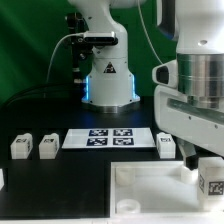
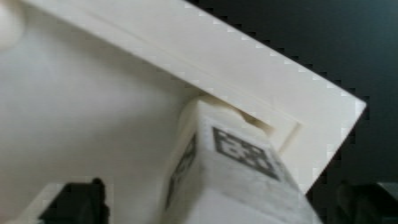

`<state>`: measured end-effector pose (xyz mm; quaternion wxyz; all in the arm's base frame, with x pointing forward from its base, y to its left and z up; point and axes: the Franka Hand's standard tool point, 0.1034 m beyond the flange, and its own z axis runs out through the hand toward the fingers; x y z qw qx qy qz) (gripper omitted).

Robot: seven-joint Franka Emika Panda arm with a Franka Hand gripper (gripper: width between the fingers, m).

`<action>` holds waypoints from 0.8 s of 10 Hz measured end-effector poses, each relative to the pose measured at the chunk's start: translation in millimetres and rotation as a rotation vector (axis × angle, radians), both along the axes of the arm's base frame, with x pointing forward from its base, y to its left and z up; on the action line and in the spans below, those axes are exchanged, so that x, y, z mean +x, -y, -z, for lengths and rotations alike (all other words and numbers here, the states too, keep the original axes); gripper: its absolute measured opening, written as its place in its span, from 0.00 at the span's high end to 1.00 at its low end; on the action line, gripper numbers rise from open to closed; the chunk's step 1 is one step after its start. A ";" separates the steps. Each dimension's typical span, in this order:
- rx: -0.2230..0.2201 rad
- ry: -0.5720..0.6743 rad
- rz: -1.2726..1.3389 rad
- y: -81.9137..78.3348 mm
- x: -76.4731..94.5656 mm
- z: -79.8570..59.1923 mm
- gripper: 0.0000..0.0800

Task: Assemble one leg

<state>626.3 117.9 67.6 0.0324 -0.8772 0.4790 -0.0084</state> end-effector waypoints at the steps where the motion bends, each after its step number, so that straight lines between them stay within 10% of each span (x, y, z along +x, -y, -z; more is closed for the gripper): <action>1: -0.002 -0.002 -0.026 0.8 0.3 0.2 0.19; 8: -0.041 0.083 -0.782 -1.4 4.0 -7.0 0.19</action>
Offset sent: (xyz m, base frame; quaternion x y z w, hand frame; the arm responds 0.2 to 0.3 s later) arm 0.0000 0.0000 0.0000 0.0000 0.0000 -0.2667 0.9638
